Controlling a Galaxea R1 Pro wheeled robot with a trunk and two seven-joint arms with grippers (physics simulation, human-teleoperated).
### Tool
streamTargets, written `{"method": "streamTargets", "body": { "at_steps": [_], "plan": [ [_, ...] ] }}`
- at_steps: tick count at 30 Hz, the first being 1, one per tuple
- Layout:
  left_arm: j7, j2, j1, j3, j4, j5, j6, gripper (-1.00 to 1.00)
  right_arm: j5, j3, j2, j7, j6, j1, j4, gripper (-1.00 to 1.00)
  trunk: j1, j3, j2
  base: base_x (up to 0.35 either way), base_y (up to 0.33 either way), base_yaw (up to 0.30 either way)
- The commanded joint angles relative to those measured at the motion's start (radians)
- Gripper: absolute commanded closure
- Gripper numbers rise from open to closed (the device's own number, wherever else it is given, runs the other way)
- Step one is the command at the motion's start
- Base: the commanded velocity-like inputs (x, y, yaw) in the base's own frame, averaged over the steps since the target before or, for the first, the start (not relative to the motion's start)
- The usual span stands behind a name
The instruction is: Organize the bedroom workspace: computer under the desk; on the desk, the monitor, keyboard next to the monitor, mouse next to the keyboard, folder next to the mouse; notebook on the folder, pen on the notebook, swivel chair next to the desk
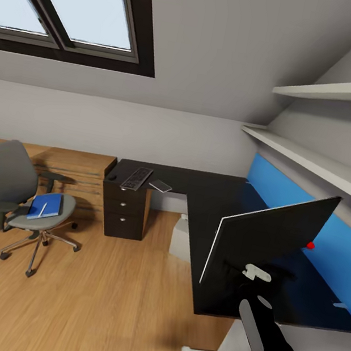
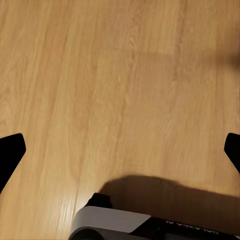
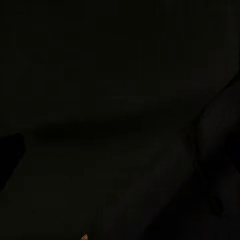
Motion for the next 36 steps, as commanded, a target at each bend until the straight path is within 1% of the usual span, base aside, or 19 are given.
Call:
{"method": "streamTargets", "body": {
  "at_steps": [1,16,22,32,36],
  "plan": [
    [0.005,0.000,-0.002,-0.009,0.000,0.010,-0.006,-1.00,-0.008,0.004,-0.001,-0.009,0.001,-0.001,-0.001,-1.00,0.001,-0.002,-0.002,0.281,0.003,0.000],
    [0.005,0.000,-0.001,-0.008,0.000,0.011,-0.005,-1.00,-0.008,0.004,-0.001,-0.010,-0.002,-0.001,0.000,-1.00,0.001,-0.002,-0.002,0.316,0.000,0.000],
    [0.005,0.000,-0.001,-0.009,0.000,0.010,-0.006,-1.00,-0.008,0.004,-0.002,-0.009,-0.002,-0.001,0.001,-1.00,0.001,-0.002,-0.002,0.109,0.004,0.000],
    [0.004,-0.002,-0.001,-0.010,0.000,0.010,-0.006,-1.00,-0.007,0.004,-0.003,-0.010,-0.002,-0.001,-0.001,-1.00,0.001,-0.002,-0.002,0.212,0.190,0.000],
    [0.003,-0.002,-0.001,-0.009,0.000,0.010,-0.006,-1.00,-0.007,0.004,-0.003,-0.010,-0.002,-0.001,-0.001,-1.00,0.001,-0.002,-0.002,0.317,0.046,0.000]
  ]
}}
